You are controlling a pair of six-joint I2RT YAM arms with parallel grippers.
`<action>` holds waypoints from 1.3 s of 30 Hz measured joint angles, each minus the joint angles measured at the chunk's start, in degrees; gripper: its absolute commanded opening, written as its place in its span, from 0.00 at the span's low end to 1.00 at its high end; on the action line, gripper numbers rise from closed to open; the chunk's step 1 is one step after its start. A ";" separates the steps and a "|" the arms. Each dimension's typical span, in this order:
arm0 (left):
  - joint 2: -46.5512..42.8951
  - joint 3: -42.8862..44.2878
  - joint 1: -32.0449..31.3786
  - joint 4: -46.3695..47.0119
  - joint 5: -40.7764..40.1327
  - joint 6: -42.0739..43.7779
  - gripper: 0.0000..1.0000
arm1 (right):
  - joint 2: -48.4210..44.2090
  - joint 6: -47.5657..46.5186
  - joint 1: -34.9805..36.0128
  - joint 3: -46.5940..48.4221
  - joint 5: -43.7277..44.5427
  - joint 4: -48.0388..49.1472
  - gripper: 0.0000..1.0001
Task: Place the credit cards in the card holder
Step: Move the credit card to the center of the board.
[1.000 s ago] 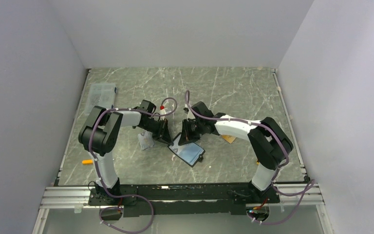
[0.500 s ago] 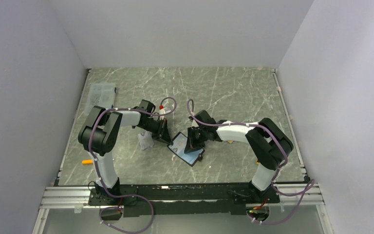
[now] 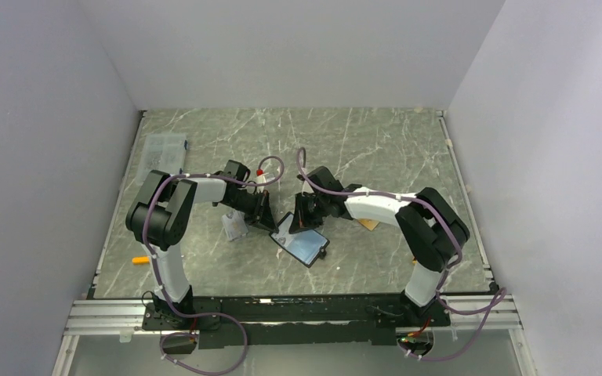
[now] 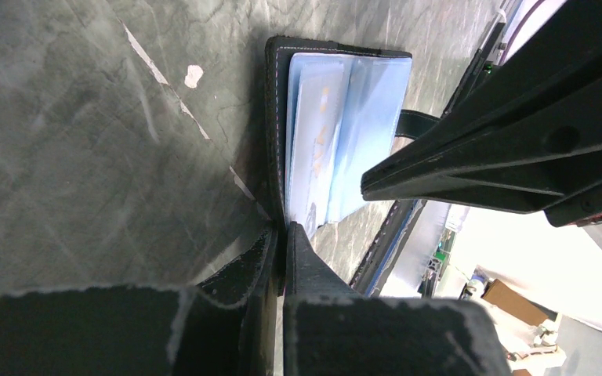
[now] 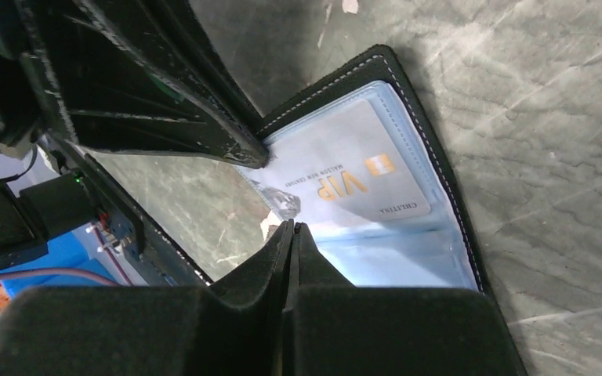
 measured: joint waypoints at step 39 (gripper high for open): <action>0.04 0.72 -0.09 -2.34 0.00 1.18 0.38 | 3.04 -0.33 -0.31 -1.57 0.11 1.51 0.21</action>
